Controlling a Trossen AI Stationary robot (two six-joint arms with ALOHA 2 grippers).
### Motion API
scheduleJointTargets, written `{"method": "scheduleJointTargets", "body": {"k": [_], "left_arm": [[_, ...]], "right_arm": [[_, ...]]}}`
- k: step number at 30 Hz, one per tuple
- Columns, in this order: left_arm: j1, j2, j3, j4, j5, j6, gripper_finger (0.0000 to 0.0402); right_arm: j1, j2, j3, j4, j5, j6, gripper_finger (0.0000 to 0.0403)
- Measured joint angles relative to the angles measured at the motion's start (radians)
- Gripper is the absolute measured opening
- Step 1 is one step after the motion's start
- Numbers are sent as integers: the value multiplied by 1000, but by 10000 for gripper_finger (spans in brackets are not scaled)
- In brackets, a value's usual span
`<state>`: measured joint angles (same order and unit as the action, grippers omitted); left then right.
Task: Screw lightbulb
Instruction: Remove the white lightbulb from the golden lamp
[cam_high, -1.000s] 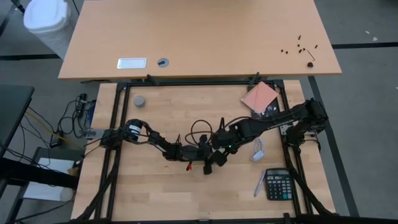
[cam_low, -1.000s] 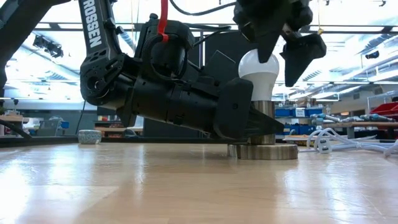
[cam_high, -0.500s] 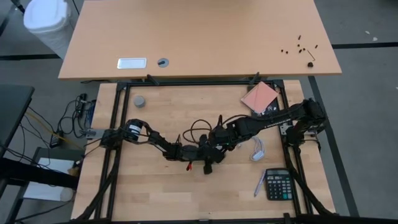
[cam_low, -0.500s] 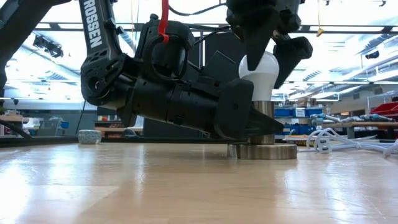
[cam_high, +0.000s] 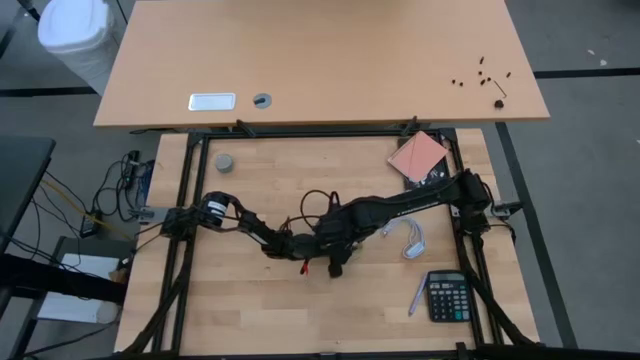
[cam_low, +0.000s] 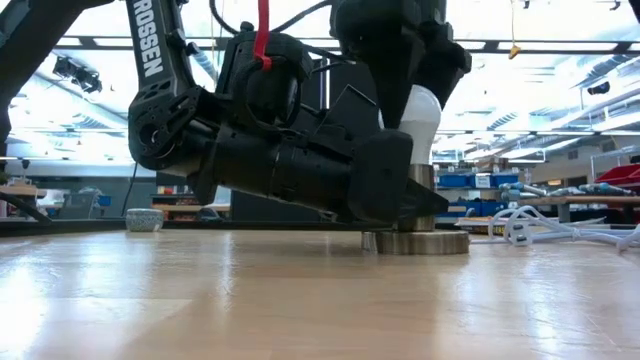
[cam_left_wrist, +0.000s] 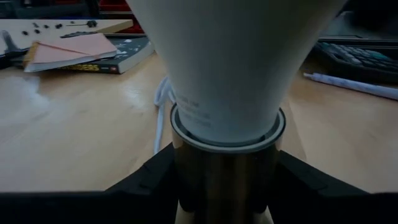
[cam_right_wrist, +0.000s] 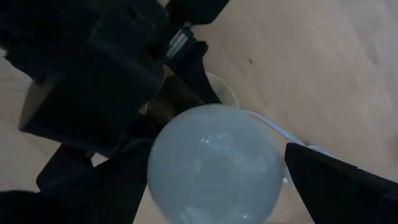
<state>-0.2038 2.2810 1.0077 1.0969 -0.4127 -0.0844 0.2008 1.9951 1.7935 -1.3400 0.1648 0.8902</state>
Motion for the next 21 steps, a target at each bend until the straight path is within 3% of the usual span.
{"method": "scheduleJointTargets", "body": {"k": [21], "left_arm": [[-1, 0, -2, 4, -19, -4, 189]], "right_arm": [[11, 15, -2, 18, 95, -15, 378]]}}
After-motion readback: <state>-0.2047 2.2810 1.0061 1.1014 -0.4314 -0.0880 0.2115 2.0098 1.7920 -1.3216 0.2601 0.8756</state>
